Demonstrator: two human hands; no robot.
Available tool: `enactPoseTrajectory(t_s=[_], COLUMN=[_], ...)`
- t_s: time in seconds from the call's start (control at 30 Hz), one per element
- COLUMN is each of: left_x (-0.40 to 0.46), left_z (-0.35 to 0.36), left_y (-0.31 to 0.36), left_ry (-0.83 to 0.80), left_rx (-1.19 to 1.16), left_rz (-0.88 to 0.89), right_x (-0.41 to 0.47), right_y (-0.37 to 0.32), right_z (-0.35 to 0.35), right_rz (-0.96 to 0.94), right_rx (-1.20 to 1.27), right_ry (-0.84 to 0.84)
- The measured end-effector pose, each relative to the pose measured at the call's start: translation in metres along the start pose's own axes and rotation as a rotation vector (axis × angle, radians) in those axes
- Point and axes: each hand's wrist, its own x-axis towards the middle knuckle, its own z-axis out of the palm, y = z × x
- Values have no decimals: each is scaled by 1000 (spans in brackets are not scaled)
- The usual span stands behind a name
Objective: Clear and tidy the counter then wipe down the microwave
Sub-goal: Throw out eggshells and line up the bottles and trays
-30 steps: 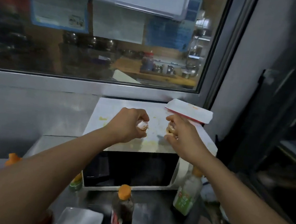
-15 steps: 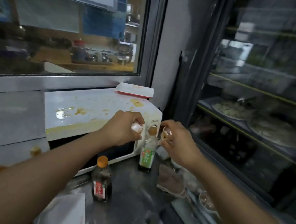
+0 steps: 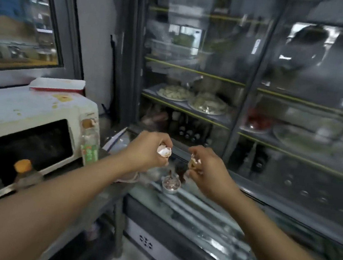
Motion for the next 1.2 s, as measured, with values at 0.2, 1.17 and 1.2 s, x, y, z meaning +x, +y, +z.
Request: enactPoseTrajectory(t_s=[0.2,1.17,1.2], left_x=[-25,-139,-149], left_z=[65,280,288], left_y=[108,503,518], left_ry=[-131,-673,-685], left_rx=[-89,-259,-261], left_rz=[116,1046,1068], right_x=[-107,-514,-531], right_y=[57,149,150], right_z=[-63,-227,-232], right_rz=[142,1119,1145], right_rx=[-69,-321,-325], right_ry=[52,526,541])
